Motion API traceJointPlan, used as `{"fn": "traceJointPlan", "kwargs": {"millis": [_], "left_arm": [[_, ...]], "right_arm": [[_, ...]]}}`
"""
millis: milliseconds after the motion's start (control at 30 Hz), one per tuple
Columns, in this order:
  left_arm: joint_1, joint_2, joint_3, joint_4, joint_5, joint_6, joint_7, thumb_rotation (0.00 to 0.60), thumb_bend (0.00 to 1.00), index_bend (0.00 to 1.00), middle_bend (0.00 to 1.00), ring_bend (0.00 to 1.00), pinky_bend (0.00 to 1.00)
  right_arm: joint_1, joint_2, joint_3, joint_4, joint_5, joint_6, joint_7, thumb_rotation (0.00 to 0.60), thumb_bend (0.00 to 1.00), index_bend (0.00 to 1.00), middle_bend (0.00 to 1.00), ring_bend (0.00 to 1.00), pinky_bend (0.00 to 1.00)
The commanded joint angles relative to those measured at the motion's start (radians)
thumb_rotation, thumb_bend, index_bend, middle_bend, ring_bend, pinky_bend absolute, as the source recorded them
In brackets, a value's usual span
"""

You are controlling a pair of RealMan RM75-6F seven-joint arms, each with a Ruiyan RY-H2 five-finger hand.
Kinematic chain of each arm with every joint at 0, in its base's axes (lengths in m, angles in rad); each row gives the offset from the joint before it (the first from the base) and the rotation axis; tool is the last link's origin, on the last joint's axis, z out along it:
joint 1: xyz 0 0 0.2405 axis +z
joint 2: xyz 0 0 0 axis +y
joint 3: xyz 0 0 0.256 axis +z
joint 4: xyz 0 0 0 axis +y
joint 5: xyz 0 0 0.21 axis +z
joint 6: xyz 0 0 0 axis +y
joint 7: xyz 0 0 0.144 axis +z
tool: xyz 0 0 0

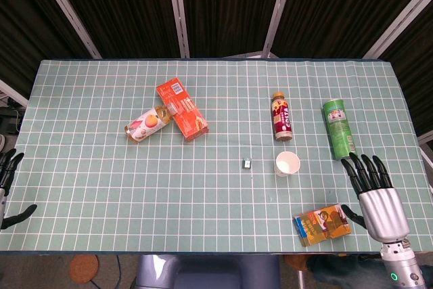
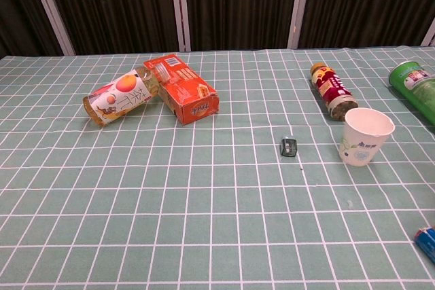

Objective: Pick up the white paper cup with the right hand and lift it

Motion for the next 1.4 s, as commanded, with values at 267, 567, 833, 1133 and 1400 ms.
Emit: {"fn": "traceJointPlan", "kwargs": {"millis": [267,567,833,1133,1400], "left_arm": [[-0.006,-0.005,0.002,-0.005,-0.005,-0.018,0.019,0.6,0.0,0.0,0.0,0.0,0.0],[-0.035,-0.047,-0.027,0.023,-0.078,-0.066,0.077,0.6,0.0,0.0,0.0,0.0,0.0],[-0.056,-0.08,-0.046,0.057,-0.136,-0.1,0.115,0.6,0.0,0.0,0.0,0.0,0.0],[-0.061,-0.089,-0.048,0.064,-0.148,-0.102,0.125,0.6,0.0,0.0,0.0,0.0,0.0],[-0.064,-0.087,-0.046,0.064,-0.152,-0.105,0.123,0.6,0.0,0.0,0.0,0.0,0.0]], "right_arm": [[0.026,-0.032,-0.008,0.015,-0.002,-0.062,-0.045,0.6,0.0,0.0,0.0,0.0,0.0],[0.212,-0.122,0.004,0.129,-0.092,-0.346,-0.386,0.6,0.01,0.0,0.0,0.0,0.0],[0.342,-0.229,0.04,0.202,-0.084,-0.551,-0.629,0.6,0.01,0.0,0.0,0.0,0.0],[0.396,-0.32,0.073,0.28,0.001,-0.645,-0.835,0.6,0.02,0.0,0.0,0.0,0.0],[0.41,-0.393,0.075,0.379,0.067,-0.661,-0.987,0.6,0.03,0.0,0.0,0.0,0.0]]}}
